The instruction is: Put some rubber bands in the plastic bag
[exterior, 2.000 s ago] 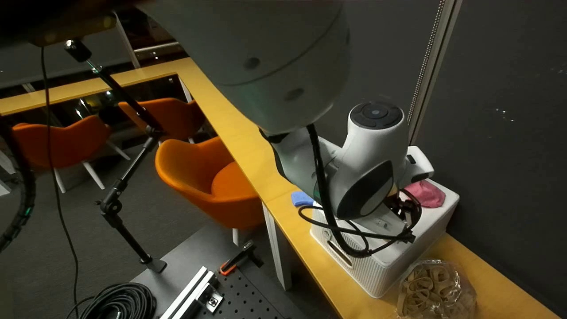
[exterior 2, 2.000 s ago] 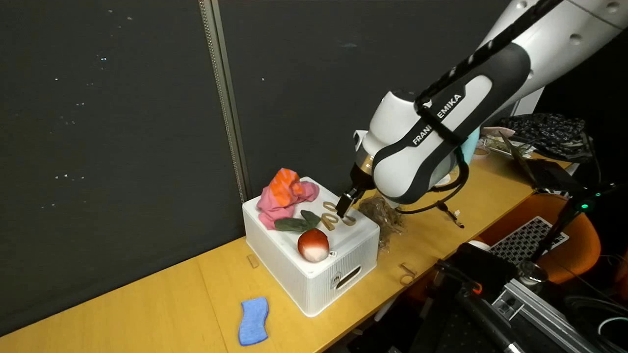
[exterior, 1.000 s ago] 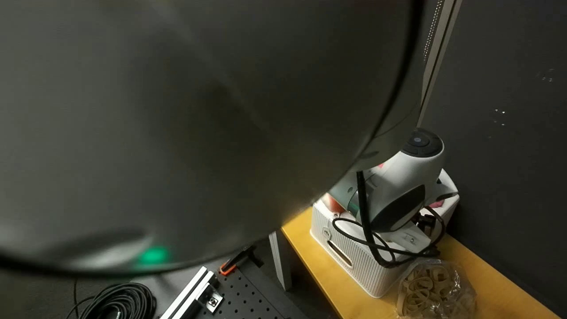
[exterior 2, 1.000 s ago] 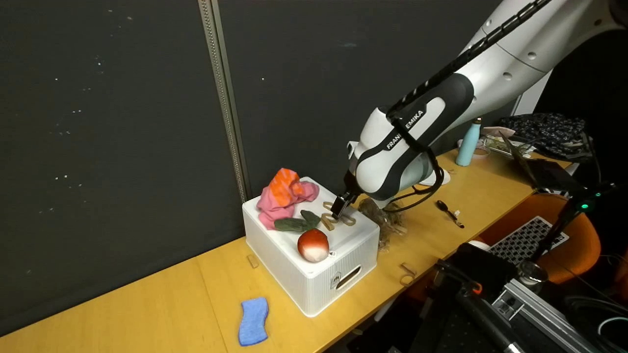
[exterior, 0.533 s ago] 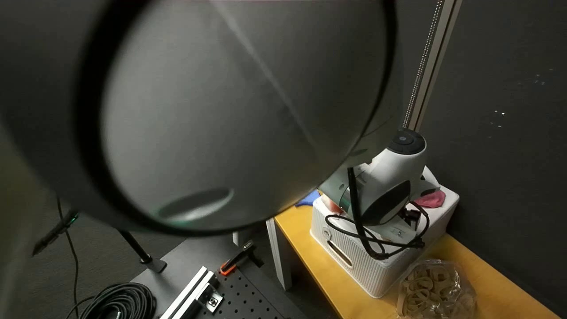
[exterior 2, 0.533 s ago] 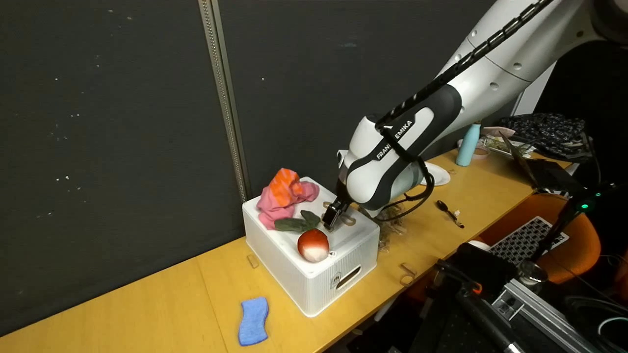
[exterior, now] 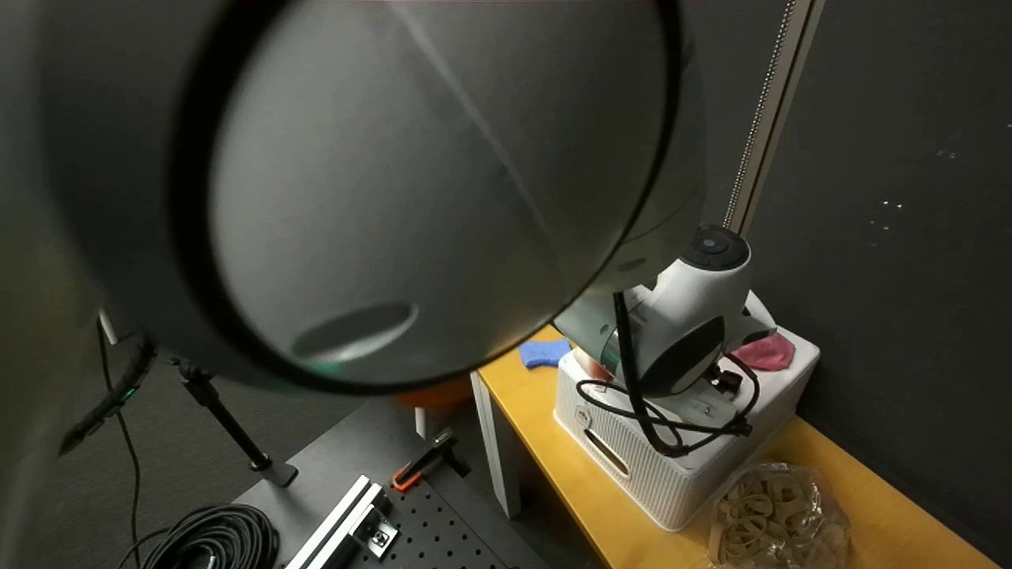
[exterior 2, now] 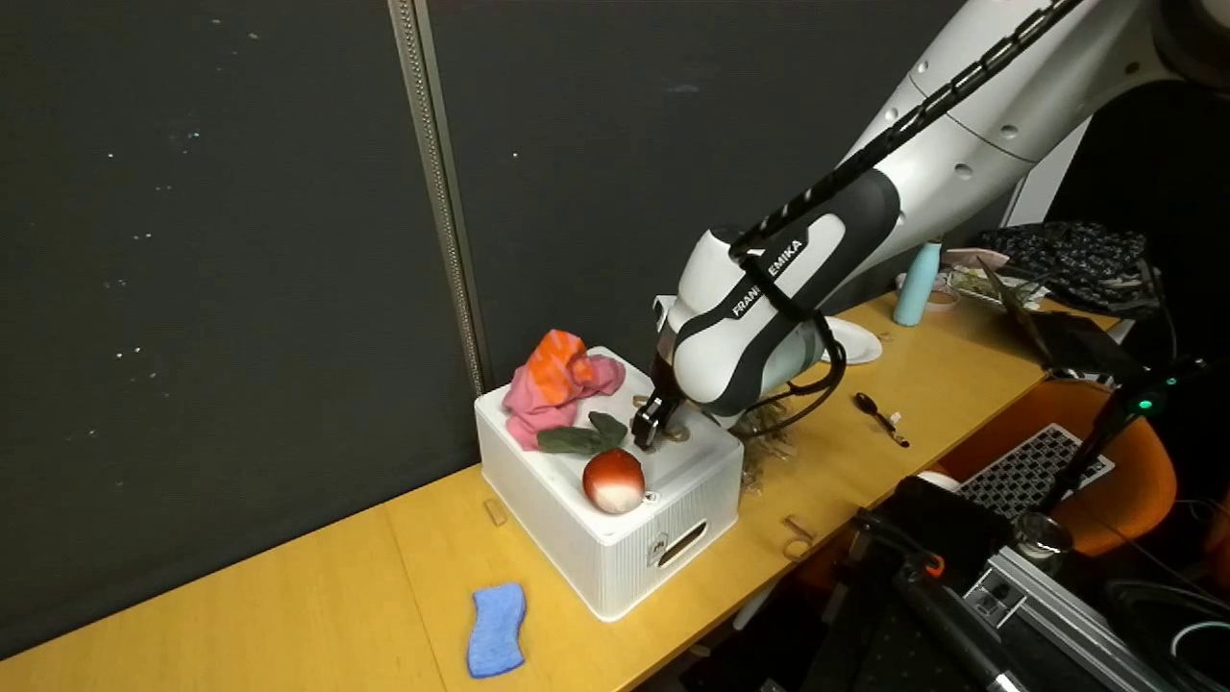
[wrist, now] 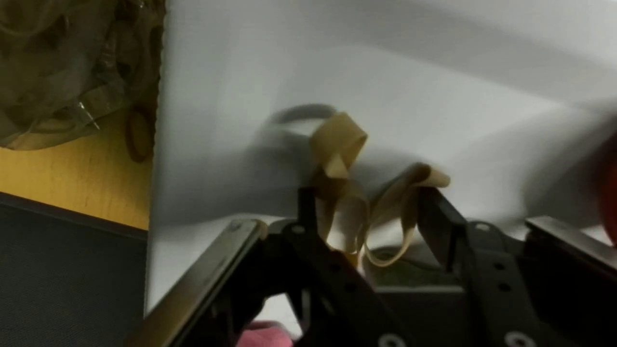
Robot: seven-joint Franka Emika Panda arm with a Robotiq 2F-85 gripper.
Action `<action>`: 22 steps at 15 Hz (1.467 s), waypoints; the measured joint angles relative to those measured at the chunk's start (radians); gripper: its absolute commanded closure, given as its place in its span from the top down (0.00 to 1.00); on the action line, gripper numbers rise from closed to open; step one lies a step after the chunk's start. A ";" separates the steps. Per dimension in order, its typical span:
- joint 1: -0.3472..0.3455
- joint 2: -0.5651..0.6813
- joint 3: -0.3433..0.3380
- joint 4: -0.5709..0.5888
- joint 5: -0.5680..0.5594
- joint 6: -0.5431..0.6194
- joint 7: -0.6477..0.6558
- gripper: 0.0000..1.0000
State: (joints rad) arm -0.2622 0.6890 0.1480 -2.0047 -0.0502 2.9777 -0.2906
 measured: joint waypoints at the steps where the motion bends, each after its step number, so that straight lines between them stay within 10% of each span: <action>1: 0.000 -0.001 -0.001 0.002 0.000 0.000 0.000 0.15; 3: 0.000 -0.001 -0.005 0.007 0.000 0.000 0.000 0.00; 11: 0.000 -0.048 -0.040 -0.025 0.000 -0.014 0.030 0.01; 22: 0.005 -0.574 -0.262 -0.485 -0.012 -0.129 0.121 0.01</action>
State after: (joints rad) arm -0.2572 0.1146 -0.1143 -2.4898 -0.0624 2.8483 -0.1700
